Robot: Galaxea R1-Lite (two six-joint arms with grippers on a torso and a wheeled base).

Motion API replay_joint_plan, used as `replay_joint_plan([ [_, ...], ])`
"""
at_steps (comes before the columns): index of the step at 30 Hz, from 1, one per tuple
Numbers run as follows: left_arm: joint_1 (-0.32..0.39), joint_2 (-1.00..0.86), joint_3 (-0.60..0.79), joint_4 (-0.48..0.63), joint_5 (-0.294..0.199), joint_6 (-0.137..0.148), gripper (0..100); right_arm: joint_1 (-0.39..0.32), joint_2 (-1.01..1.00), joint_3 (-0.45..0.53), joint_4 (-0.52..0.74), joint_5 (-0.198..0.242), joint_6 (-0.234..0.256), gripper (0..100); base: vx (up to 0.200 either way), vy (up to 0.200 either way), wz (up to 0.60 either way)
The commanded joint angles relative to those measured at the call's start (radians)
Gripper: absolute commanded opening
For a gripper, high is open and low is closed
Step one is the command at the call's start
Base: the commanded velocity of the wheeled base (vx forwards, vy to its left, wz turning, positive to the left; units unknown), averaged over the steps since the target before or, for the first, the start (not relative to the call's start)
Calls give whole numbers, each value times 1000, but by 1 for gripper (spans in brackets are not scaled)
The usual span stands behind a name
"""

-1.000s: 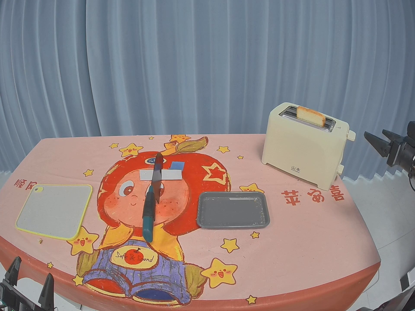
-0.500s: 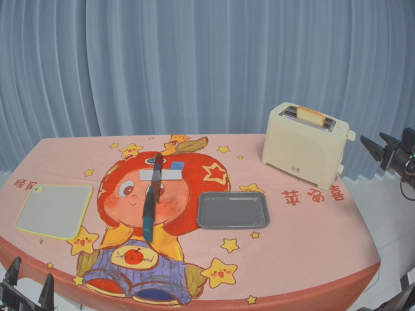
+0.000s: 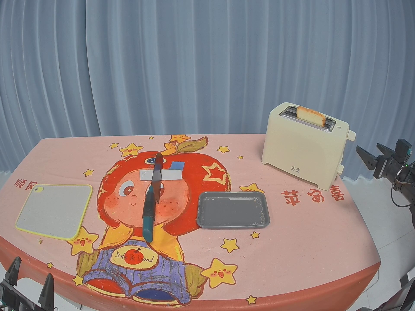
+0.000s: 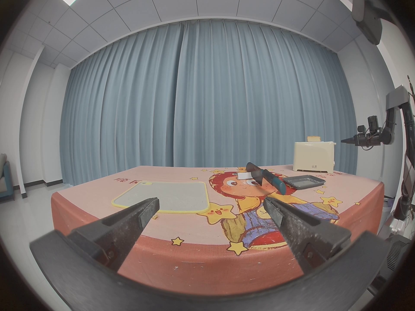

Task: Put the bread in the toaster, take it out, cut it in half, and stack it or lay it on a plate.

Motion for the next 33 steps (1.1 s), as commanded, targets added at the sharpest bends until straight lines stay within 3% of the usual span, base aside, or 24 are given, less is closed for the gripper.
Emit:
replay_joint_plan([
  [1,0,-16,18,0,0,0,100,-1,17,2,1,1,0,100,0,0,0],
  [16,0,-16,18,0,0,0,100,7,18,12,-4,-1,-5,100,0,0,0],
  [17,0,-16,18,0,0,0,100,7,18,16,-5,-1,-5,0,0,0,0],
  [33,0,-16,18,0,0,0,100,8,9,12,-7,-1,-2,0,0,0,0],
])
